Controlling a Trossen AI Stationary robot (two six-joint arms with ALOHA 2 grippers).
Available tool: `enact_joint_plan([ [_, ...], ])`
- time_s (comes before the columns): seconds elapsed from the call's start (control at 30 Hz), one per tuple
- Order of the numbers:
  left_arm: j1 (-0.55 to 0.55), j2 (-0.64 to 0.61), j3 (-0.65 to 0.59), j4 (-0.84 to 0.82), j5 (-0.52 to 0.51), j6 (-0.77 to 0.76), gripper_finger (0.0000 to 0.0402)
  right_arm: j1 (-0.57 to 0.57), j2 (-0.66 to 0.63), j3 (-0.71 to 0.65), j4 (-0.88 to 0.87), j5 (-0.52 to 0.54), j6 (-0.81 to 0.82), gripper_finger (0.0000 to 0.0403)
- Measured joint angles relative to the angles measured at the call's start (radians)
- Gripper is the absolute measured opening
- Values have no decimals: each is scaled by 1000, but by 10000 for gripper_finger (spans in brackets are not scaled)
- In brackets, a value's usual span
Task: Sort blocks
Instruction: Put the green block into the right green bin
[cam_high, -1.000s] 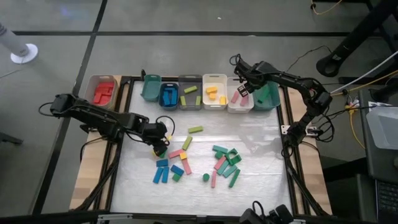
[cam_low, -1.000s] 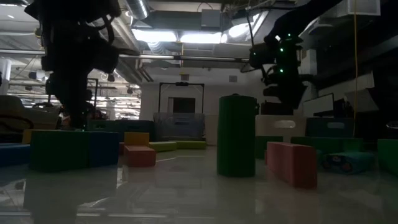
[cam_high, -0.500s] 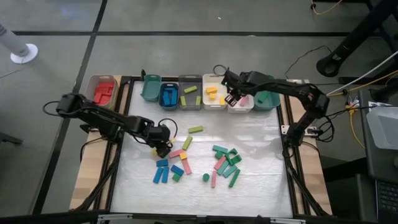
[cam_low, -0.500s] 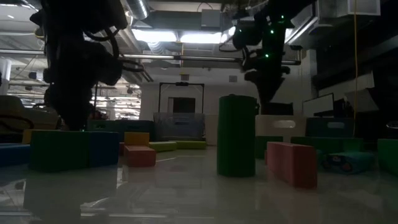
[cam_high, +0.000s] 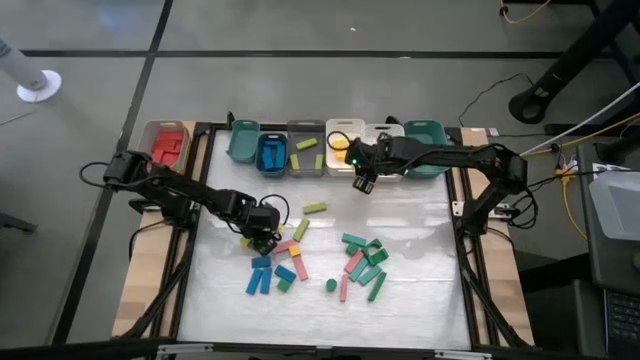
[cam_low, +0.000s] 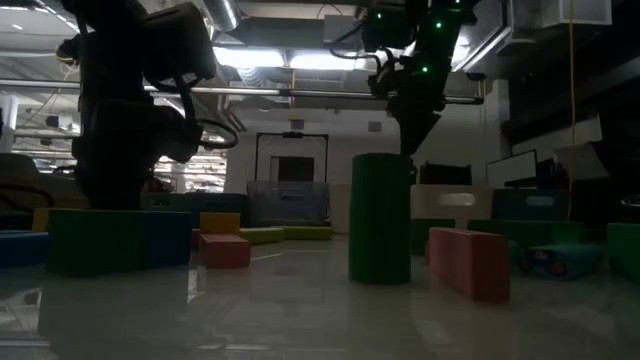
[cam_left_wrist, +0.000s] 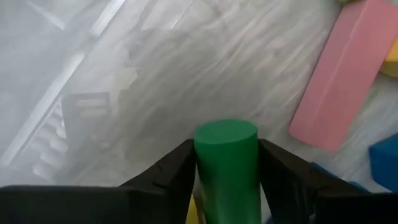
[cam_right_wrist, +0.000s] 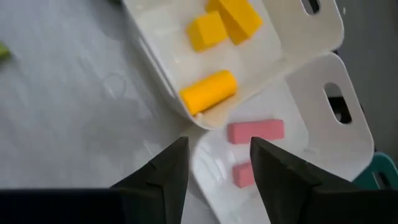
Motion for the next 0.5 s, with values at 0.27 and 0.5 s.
enact_joint_plan([
  [0.27, 48, 0, -2, 67, -16, 93, 115, 44, -1, -31, 116, -53, -6, 170],
  [0.5, 117, 3, 52, 117, -85, 234, 115, 41, -2, -49, 149, -149, -32, 170],
])
